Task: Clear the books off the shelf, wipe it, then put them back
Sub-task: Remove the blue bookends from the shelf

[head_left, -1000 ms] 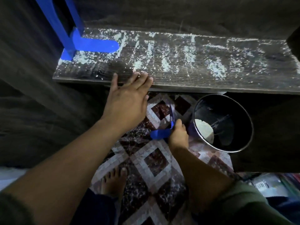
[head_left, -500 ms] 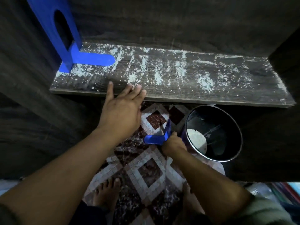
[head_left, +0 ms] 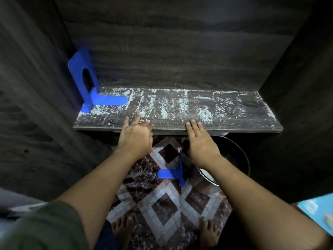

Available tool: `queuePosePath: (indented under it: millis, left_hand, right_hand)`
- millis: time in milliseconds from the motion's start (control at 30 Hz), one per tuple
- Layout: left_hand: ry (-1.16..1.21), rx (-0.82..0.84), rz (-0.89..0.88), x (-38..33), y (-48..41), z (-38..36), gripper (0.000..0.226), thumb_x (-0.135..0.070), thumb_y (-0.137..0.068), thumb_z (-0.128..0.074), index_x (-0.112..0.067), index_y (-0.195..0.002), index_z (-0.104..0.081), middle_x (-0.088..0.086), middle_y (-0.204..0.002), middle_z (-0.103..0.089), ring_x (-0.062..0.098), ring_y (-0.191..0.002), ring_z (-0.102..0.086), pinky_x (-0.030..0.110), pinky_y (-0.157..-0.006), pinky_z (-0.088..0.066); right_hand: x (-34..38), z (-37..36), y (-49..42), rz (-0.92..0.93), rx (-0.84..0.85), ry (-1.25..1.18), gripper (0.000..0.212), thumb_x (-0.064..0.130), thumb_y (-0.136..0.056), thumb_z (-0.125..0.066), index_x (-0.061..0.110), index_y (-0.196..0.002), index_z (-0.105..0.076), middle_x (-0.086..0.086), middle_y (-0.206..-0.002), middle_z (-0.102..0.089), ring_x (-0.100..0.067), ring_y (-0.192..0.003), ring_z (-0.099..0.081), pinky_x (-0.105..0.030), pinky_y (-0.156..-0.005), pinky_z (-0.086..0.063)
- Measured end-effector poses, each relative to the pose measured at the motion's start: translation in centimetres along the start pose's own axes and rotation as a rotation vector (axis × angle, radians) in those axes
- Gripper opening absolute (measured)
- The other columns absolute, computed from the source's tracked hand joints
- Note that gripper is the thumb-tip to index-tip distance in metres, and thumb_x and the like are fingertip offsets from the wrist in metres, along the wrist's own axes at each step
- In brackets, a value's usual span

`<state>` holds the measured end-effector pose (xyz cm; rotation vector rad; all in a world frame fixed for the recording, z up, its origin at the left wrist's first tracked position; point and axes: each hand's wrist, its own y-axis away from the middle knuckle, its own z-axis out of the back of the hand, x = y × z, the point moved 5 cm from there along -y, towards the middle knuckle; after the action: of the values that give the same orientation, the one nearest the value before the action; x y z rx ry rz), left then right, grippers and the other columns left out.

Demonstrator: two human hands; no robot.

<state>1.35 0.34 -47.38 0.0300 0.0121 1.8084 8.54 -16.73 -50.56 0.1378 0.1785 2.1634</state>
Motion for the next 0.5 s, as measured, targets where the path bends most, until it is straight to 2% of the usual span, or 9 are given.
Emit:
queuePosePath:
  millis: [133, 200, 267, 333, 400, 500]
  left_hand:
    - [-0.014, -0.123, 0.046, 2.6, -0.9, 2.2, 0.041, -0.037, -0.097, -0.043, -0.026, -0.136, -0.053, -0.003, -0.148, -0.044, 0.02, -0.147, -0.015, 0.046, -0.12, -0.008]
    - [-0.103, -0.304, 0.048, 4.7, -1.6, 4.8, 0.037, -0.033, -0.091, -0.056, -0.017, -0.123, -0.064, 0.004, -0.143, -0.049, 0.029, -0.144, -0.023, 0.049, -0.117, -0.017]
    - [-0.189, -0.47, 0.093, 7.2, -2.4, 7.6, 0.032, -0.023, -0.081, -0.067, -0.007, -0.109, -0.071, 0.015, -0.141, -0.048, 0.039, -0.14, -0.026, 0.054, -0.113, -0.019]
    - [-0.263, -0.522, 0.205, 9.7, -3.4, 9.9, 0.03, -0.017, -0.082, -0.065, -0.004, -0.109, -0.068, 0.022, -0.148, -0.036, 0.045, -0.14, -0.02, 0.055, -0.112, -0.016]
    - [-0.29, -0.492, 0.34, 11.7, -4.3, 11.3, 0.03, -0.012, -0.09, -0.055, -0.004, -0.119, -0.058, 0.026, -0.151, -0.027, 0.047, -0.136, -0.024, 0.053, -0.106, -0.025]
    - [-0.157, -0.412, 0.504, 14.1, -4.9, 12.0, 0.04, -0.002, -0.093, -0.048, 0.0, -0.133, -0.042, 0.033, -0.133, -0.04, 0.048, -0.116, -0.045, 0.054, -0.087, -0.043]
  right_hand:
    - [0.2, -0.1, -0.8, -0.059, -0.041, 0.007, 0.079, 0.022, -0.097, -0.047, 0.011, -0.154, 0.005, -0.006, -0.162, 0.008, -0.022, -0.15, 0.004, -0.045, -0.119, 0.005]
    - [0.1, 0.1, -1.0, -0.062, -0.048, 0.025, 0.078, 0.023, -0.096, -0.048, 0.012, -0.155, 0.001, -0.005, -0.163, 0.002, -0.02, -0.15, 0.001, -0.051, -0.117, 0.005]
    - [-0.1, 0.4, -1.1, -0.059, -0.044, 0.004, 0.077, 0.024, -0.094, -0.05, 0.013, -0.155, -0.005, -0.003, -0.163, -0.003, -0.019, -0.15, -0.001, -0.053, -0.117, 0.005]
    - [-0.3, 1.0, -1.2, -0.044, -0.062, -0.027, 0.069, 0.024, -0.095, -0.049, 0.014, -0.154, -0.015, -0.003, -0.162, -0.012, -0.018, -0.15, -0.003, -0.053, -0.117, 0.005]
    - [-0.1, 1.7, -1.2, -0.017, -0.086, -0.044, 0.06, 0.024, -0.097, -0.043, 0.014, -0.153, -0.023, -0.003, -0.16, -0.019, -0.019, -0.149, -0.006, -0.052, -0.118, 0.002]
    - [0.3, 2.1, -1.1, -0.002, -0.077, -0.06, 0.058, 0.022, -0.098, -0.04, 0.013, -0.153, -0.022, -0.003, -0.161, -0.018, -0.021, -0.149, -0.005, -0.051, -0.118, 0.002]
